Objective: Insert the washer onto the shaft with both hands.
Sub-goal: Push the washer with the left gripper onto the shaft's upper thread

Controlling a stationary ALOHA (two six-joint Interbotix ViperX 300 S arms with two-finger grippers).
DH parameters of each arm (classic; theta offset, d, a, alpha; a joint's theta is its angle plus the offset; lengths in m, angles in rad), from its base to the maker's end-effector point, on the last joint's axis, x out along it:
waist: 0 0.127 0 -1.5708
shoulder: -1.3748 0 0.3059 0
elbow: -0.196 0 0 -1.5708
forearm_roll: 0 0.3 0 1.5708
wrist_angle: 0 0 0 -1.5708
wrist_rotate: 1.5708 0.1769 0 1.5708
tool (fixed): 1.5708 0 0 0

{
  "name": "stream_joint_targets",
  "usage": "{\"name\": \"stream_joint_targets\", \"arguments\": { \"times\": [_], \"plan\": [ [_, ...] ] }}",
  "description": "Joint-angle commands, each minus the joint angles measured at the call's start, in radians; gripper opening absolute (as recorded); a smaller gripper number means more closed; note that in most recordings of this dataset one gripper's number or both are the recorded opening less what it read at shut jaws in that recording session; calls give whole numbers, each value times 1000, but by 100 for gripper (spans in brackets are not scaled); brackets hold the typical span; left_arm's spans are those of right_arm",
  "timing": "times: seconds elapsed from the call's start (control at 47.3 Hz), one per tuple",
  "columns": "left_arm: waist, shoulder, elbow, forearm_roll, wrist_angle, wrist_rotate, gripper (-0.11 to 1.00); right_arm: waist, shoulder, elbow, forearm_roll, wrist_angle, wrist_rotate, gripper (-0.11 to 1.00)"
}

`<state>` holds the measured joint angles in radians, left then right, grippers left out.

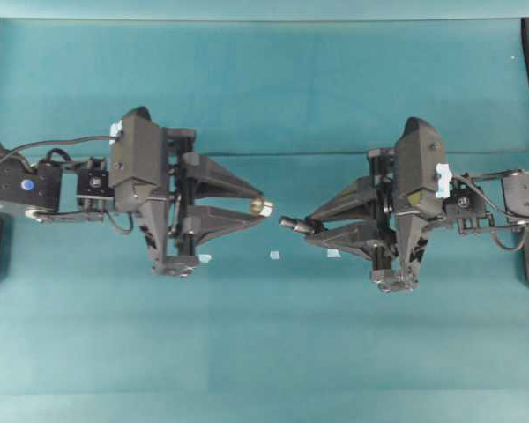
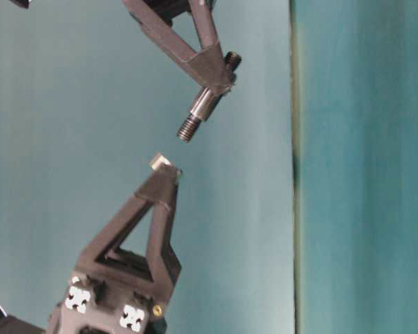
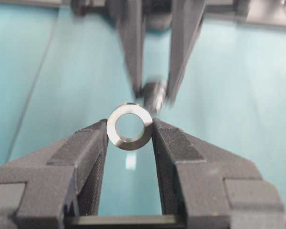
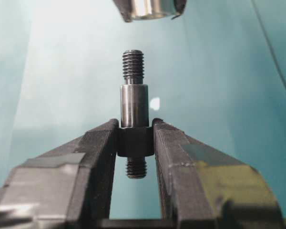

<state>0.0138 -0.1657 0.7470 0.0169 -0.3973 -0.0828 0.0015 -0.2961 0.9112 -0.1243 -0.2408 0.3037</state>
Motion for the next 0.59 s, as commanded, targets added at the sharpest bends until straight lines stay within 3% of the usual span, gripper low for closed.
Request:
{"name": "stream_joint_targets", "arguments": {
  "times": [0.0,0.57],
  "plan": [
    [-2,0,-31,2,-12,2,35,-3,-14,-9,2,-21,12,0],
    [-18,5,-35,3,5,5,35,-11,-18,-9,3,-23,11,0]
  ]
}}
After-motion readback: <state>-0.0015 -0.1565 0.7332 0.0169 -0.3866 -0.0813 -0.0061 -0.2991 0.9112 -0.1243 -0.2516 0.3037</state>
